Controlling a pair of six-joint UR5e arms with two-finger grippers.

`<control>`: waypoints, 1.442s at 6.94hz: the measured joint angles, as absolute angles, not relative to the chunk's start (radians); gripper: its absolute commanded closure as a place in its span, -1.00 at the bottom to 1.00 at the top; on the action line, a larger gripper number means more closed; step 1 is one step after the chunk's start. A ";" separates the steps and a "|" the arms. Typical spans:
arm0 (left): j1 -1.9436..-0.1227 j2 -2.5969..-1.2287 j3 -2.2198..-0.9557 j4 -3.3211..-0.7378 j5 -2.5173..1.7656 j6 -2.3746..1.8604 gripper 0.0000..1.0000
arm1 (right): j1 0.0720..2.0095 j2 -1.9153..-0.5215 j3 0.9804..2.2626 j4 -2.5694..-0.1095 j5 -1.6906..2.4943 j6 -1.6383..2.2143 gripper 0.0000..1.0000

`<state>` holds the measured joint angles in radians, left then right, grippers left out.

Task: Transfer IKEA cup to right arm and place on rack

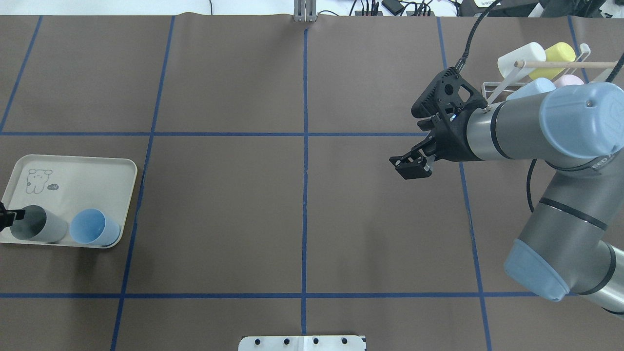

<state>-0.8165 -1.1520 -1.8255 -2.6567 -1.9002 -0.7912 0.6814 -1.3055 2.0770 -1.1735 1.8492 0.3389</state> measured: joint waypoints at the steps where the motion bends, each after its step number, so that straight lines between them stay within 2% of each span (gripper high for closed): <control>1: -0.809 -1.152 -1.824 -2.660 -1.901 -0.793 0.23 | 0.681 -1.305 2.075 -1.173 1.848 0.337 -0.98; 3: -0.796 -1.153 -1.824 -2.661 -1.902 -0.796 0.38 | 0.680 -1.305 2.073 -1.173 1.846 0.335 -0.98; 4: -0.793 -1.153 -1.824 -2.662 -1.903 -0.796 0.54 | 0.680 -1.305 2.073 -1.173 1.846 0.335 -0.98; 5: -0.792 -1.154 -1.824 -2.663 -1.904 -0.796 0.85 | 0.680 -1.305 2.073 -1.173 1.845 0.334 -0.99; 6: -0.792 -1.154 -1.824 -2.668 -1.905 -0.795 1.00 | 0.680 -1.305 2.072 -1.173 1.846 0.333 -0.99; 10: -0.810 -1.151 -1.846 -2.680 -1.912 -0.789 1.00 | 0.669 -1.300 2.069 -1.164 1.854 0.326 -0.99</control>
